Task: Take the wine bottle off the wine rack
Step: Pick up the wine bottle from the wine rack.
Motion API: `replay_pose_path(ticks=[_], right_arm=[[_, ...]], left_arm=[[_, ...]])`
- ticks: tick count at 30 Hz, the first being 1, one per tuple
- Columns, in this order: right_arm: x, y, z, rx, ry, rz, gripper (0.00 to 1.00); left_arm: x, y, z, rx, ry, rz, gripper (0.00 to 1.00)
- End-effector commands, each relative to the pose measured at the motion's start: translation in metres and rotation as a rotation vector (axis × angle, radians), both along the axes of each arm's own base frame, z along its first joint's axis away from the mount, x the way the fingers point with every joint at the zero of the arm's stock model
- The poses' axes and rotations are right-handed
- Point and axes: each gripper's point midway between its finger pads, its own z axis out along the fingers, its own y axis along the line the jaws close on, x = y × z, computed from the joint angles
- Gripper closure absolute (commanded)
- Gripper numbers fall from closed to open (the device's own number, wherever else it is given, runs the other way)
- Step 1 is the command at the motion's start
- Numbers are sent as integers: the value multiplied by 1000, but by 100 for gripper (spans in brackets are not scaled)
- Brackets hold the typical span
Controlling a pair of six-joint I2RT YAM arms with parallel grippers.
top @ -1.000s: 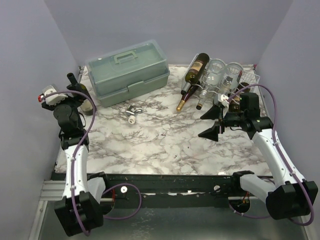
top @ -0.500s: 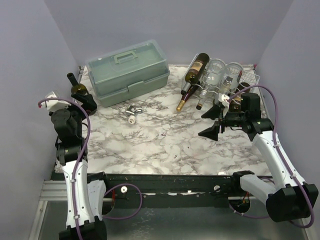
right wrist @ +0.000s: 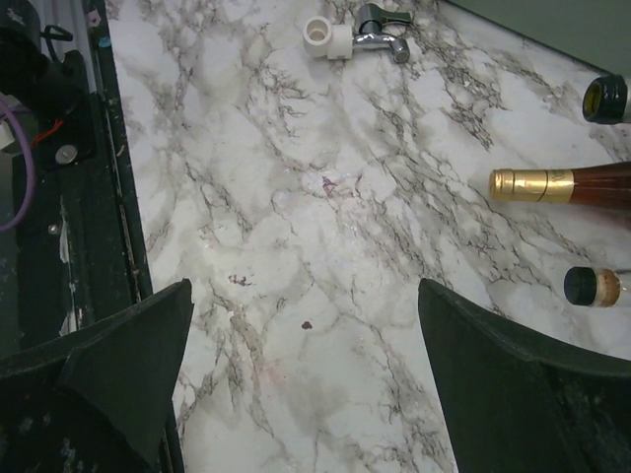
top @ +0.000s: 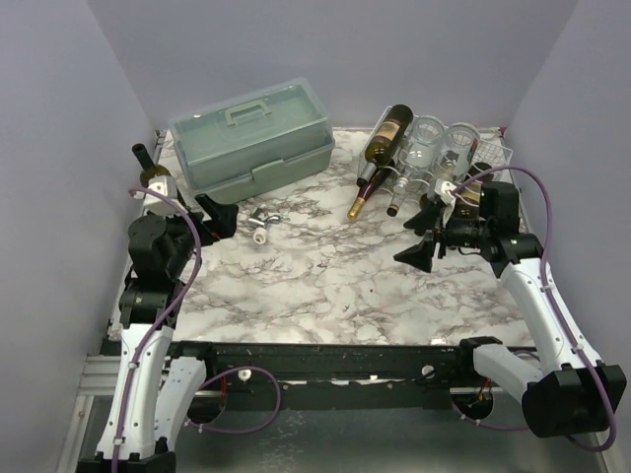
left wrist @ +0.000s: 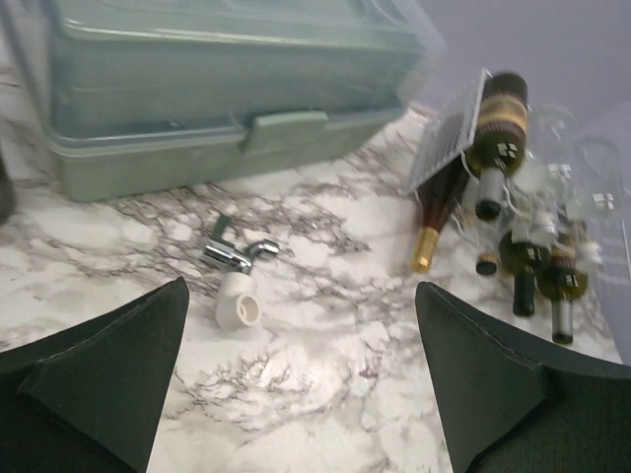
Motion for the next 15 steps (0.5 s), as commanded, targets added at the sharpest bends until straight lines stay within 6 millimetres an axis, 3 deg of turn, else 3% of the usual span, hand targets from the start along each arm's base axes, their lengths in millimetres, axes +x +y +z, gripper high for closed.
replay_pose_path(ticks=[1,8,15], right_arm=[[7,-8,21,-36,-27,-66,0],[16,-15,45,-73,-2,-135,0],[39,-19,69,-39,15,-243,0]], left_arm=[[-9,-35,-23,67,3,-226,1],[-20,-50,-47,118,-56,-339,1],[-28,-60,-52,90,-67,-397,1]])
